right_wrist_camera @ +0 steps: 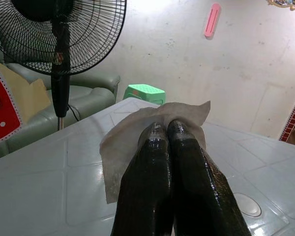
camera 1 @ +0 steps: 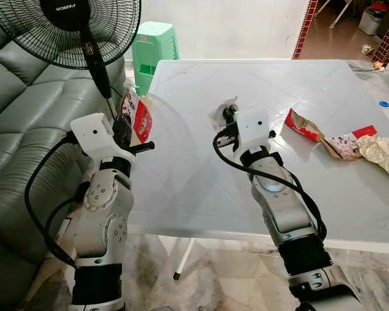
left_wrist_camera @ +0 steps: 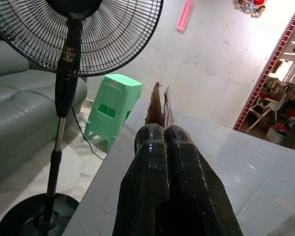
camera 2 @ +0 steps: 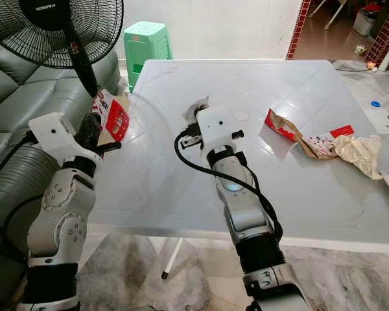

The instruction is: Picking trash to rubbish bin

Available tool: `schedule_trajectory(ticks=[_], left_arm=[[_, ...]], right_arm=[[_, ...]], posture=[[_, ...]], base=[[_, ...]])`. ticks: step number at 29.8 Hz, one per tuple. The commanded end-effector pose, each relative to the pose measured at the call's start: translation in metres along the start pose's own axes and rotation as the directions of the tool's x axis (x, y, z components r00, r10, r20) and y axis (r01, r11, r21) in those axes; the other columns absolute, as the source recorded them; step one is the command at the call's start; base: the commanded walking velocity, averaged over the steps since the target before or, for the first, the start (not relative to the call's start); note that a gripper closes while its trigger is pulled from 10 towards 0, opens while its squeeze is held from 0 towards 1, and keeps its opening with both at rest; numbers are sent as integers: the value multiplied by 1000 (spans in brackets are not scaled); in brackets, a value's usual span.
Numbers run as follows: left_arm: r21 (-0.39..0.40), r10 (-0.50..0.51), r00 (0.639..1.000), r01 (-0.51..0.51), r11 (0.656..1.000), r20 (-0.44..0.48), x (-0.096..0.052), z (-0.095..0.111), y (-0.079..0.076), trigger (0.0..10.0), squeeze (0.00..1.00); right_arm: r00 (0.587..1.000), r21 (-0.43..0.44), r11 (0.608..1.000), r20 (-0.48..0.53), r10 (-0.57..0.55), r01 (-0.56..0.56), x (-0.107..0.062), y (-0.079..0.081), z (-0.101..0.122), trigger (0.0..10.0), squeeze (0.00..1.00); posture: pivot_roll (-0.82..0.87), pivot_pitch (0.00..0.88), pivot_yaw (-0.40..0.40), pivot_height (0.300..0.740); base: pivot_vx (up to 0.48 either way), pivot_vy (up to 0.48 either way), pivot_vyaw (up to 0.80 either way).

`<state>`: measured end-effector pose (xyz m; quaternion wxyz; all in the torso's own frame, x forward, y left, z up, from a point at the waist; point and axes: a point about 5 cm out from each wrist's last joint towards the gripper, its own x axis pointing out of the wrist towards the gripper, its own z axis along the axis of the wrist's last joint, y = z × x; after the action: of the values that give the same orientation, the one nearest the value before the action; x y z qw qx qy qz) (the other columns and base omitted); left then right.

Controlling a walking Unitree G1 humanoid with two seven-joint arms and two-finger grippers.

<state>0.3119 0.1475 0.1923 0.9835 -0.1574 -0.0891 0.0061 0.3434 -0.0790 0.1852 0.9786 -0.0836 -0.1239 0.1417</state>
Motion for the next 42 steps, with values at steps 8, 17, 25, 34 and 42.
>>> schedule_trajectory(ticks=[8,17,25,34,42], left_arm=[[-5,-32,999,32,999,4,-1,3,-7,157,0],[-12,-35,999,35,999,1,0,2,-7,235,0],[-16,-40,999,40,999,0,1,2,-8,39,0],[-23,-43,999,43,999,-1,1,2,-9,275,0],[-35,-47,999,47,998,1,2,1,-10,784,0]], right_arm=[[1000,0,1000,12,-13,13,1,-2,3,0,0],[1000,-1,1000,11,-14,14,2,-3,3,0,0],[1000,-6,1000,12,-18,18,2,-4,3,0,0],[1000,-10,1000,11,-22,22,2,-5,3,0,0],[1000,-16,1000,12,-24,25,2,-8,4,0,0]], posture=[[62,38,15,740],[60,38,14,740],[57,37,14,740],[57,37,14,740],[46,38,11,740]], base=[[-247,-70,0],[-291,-293,0],[-293,-292,0],[-274,-287,0],[-98,-98,0]])
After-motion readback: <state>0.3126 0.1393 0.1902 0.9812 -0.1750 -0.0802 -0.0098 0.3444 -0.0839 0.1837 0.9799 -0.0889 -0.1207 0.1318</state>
